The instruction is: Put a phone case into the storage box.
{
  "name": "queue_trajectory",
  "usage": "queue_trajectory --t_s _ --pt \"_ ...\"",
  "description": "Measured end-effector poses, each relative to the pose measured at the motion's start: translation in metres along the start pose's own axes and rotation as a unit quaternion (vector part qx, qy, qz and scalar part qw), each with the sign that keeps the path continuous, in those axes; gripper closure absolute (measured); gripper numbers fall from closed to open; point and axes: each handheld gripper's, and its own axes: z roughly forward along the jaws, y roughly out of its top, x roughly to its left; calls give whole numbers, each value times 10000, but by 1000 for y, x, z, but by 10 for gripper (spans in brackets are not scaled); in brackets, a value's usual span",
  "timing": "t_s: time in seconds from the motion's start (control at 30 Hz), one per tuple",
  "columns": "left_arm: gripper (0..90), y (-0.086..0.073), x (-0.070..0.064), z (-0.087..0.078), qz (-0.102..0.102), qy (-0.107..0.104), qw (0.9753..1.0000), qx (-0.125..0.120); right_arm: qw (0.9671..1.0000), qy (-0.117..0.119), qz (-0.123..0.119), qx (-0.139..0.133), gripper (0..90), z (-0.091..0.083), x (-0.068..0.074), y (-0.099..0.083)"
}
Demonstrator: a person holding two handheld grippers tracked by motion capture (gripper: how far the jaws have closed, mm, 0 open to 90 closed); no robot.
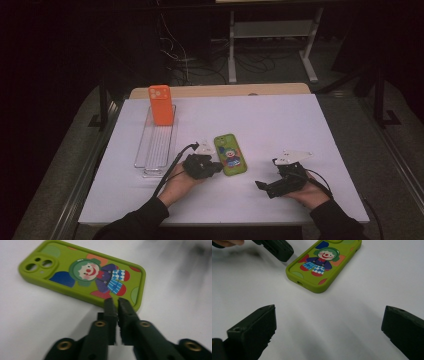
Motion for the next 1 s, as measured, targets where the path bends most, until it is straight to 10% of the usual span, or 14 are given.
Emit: queue_trajectory --t_s 0.77,1.0 --pt "893 28 -10 39 58 -136 9999 -58 10000 66 38 17 0 -1 1 0" --pt "662 26 -17 27 190 -274 9994 -33 10000 61 53 9 0 -2 0 -1"
